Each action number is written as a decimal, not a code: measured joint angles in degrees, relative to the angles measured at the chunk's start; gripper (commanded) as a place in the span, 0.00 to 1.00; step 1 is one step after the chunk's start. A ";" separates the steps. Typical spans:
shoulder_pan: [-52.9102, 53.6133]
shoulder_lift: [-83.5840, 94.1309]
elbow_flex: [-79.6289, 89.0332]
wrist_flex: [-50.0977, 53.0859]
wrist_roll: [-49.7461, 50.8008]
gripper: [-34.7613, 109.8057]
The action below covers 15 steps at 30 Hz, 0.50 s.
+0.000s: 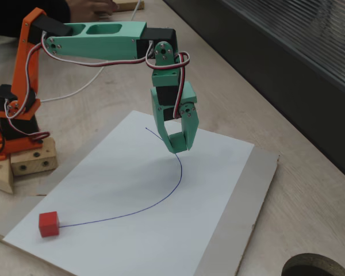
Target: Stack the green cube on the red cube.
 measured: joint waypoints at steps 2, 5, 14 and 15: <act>0.35 -0.79 0.00 0.00 0.00 0.34; 2.64 -3.60 -1.41 0.18 0.00 0.34; 5.98 -6.86 -7.82 0.35 -2.99 0.34; 6.68 -6.86 -7.82 0.35 -3.16 0.34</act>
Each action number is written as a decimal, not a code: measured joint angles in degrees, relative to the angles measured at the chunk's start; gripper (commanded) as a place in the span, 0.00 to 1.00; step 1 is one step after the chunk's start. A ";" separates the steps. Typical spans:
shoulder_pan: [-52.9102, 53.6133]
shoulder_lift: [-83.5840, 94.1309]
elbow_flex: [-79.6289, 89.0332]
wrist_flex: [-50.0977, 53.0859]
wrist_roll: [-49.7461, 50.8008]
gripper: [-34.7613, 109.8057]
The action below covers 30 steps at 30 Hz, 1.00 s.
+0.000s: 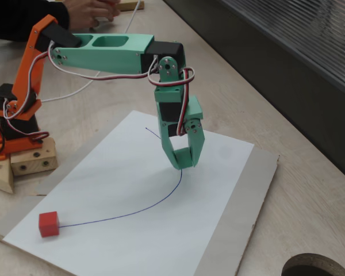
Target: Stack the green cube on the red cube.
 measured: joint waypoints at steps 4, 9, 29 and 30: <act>1.58 0.00 0.00 0.00 -0.62 0.34; 3.34 0.00 0.00 0.00 -0.88 0.34; 13.80 0.00 0.00 2.64 -4.66 0.34; 14.50 0.00 0.00 2.64 -4.66 0.34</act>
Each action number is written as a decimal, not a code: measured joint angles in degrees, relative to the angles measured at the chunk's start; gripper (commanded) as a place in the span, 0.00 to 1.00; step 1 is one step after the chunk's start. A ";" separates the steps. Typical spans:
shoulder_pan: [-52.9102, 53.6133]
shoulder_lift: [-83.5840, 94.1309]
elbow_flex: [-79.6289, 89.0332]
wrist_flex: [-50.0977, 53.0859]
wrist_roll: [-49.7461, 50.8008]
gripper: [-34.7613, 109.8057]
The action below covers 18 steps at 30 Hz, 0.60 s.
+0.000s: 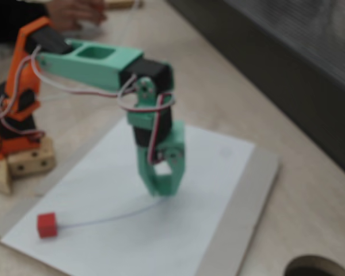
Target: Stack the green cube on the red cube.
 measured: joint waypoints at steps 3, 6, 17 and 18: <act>1.05 0.00 0.00 0.00 0.00 0.34; 2.29 0.00 0.00 0.18 0.00 0.34; 3.78 0.00 0.00 3.16 0.00 0.34; 4.31 0.00 0.00 3.16 0.00 0.34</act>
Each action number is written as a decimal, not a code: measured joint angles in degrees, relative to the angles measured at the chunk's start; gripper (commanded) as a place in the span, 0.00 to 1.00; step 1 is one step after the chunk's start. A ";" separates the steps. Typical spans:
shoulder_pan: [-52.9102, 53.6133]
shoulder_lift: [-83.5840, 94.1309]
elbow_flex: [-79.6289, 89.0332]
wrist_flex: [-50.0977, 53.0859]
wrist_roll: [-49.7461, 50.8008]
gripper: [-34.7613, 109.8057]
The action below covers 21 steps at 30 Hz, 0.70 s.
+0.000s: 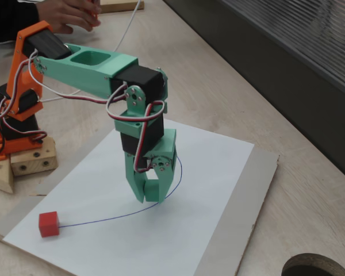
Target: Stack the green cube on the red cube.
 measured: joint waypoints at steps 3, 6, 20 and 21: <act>2.20 0.00 0.00 0.00 0.00 0.34; 3.69 0.00 0.00 0.70 0.00 0.34; 5.71 0.00 -0.18 5.01 0.00 0.34; 5.80 0.00 -0.18 5.45 0.00 0.34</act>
